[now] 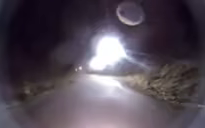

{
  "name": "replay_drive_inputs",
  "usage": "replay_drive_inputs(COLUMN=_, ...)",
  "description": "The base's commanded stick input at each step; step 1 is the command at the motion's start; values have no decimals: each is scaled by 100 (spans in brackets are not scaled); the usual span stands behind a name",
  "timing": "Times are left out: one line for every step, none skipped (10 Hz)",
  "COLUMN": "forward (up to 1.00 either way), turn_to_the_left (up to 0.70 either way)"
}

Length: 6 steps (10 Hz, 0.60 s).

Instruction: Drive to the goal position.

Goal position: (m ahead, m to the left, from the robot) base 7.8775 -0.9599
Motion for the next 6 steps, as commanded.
replay_drive_inputs(forward=100, turn_to_the_left=0)
replay_drive_inputs(forward=100, turn_to_the_left=0)
replay_drive_inputs(forward=100, turn_to_the_left=0)
replay_drive_inputs(forward=100, turn_to_the_left=0)
replay_drive_inputs(forward=100, turn_to_the_left=0)
replay_drive_inputs(forward=100, turn_to_the_left=0)
